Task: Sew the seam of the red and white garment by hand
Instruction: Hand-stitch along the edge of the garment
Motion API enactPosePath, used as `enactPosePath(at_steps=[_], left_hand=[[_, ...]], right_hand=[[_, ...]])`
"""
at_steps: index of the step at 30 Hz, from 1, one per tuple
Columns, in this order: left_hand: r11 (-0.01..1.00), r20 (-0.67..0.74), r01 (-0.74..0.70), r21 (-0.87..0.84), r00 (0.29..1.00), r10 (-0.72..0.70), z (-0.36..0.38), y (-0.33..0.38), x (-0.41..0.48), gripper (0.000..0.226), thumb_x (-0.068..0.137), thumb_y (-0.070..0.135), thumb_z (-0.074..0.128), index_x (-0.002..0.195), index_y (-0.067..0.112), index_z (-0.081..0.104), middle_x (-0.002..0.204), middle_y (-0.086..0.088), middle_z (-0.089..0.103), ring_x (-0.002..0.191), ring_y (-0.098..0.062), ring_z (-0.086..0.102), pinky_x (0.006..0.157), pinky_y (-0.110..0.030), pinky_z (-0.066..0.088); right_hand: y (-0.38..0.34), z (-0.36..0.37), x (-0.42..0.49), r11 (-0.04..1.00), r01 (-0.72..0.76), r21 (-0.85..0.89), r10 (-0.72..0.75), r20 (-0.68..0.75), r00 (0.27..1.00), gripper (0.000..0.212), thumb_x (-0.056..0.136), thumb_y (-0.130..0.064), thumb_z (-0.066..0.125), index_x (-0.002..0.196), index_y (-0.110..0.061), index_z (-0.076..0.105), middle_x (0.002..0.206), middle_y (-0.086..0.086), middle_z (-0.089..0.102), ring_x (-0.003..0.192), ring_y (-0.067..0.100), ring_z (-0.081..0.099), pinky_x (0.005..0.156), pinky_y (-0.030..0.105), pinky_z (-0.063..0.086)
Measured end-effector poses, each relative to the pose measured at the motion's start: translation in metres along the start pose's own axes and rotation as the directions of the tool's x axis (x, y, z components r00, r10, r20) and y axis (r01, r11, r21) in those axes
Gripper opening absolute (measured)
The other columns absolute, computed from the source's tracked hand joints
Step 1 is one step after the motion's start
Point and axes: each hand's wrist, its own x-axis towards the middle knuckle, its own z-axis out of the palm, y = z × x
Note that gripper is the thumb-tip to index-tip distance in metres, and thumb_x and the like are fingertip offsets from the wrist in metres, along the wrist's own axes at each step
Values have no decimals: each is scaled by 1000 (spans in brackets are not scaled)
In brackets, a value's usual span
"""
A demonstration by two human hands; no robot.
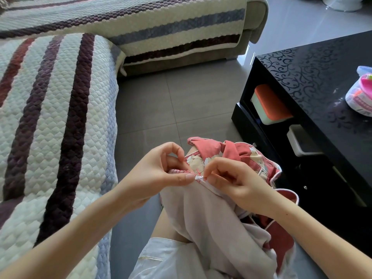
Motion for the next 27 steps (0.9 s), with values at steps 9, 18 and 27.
enactPosePath(at_steps=[9, 18, 27], left_hand=[[998, -13, -53, -26, 999, 53, 6, -5, -1, 37, 63, -1, 73, 81, 9, 41, 68, -9, 69, 57, -11, 61, 59, -18, 50], [998, -46, -55, -29, 998, 54, 10, -4, -1, 38, 59, 4, 78, 82, 10, 49, 70, -13, 70, 59, -14, 62, 59, -17, 49], [996, -131, -85, 4, 988, 85, 12, -5, 1, 36, 58, 7, 79, 82, 11, 52, 74, -15, 72, 66, -18, 64, 62, -20, 51]], right_hand=[[1, 8, 3, 992, 0, 126, 2, -14, 1000, 15, 91, -27, 52, 89, -15, 63, 77, 14, 56, 68, 32, 51, 60, 36, 41], [13, 6, -5, 964, 94, -248, -139, -169, 976, 13, 90, -20, 56, 93, -17, 68, 90, -9, 68, 79, 2, 65, 70, 22, 52], [-4, 19, -8, 998, 27, -57, -42, -270, 962, 17, 88, -6, 57, 99, -19, 57, 84, -8, 69, 72, 6, 64, 68, 15, 47]])
